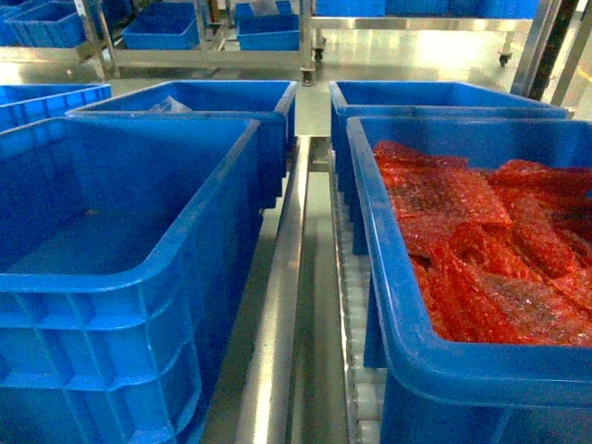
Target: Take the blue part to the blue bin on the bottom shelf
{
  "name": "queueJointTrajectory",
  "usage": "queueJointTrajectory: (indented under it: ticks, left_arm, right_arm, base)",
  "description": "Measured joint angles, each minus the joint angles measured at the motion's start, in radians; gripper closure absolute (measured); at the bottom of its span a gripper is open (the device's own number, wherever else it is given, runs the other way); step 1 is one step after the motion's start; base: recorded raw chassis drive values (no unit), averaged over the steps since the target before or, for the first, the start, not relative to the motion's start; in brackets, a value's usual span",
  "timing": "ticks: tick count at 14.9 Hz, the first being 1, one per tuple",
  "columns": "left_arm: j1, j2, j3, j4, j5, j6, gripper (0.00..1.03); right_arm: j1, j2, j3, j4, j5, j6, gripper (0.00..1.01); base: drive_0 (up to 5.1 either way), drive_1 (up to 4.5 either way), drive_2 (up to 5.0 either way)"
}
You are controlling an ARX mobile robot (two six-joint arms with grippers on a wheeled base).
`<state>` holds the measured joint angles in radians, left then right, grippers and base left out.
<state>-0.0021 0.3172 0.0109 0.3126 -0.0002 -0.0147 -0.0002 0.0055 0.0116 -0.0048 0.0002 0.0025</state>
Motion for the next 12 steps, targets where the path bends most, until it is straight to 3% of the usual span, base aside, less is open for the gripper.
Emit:
queueJointTrajectory:
  ticks: [7, 9, 12]
  left_arm:
    - [0.0, -0.146, 0.0, -0.14, 0.0, 0.0, 1.01]
    - [0.0, -0.278, 0.0, -0.326, 0.002, 0.0, 1.01]
    - [0.0, -0.308, 0.001, -0.323, -0.002, 0.001, 1.01]
  right_arm:
    - [0.0, 0.0, 0.0, 0.0, 0.0, 0.0, 0.03]
    - [0.0, 0.0, 0.0, -0.001, 0.0, 0.0, 0.03]
    - [0.0, 0.0, 0.0, 0.002, 0.0, 0.0, 0.03]
  base:
    - [0.0, 0.0, 0.0]
    - [0.0, 0.0, 0.0]
    - [0.0, 0.0, 0.0]
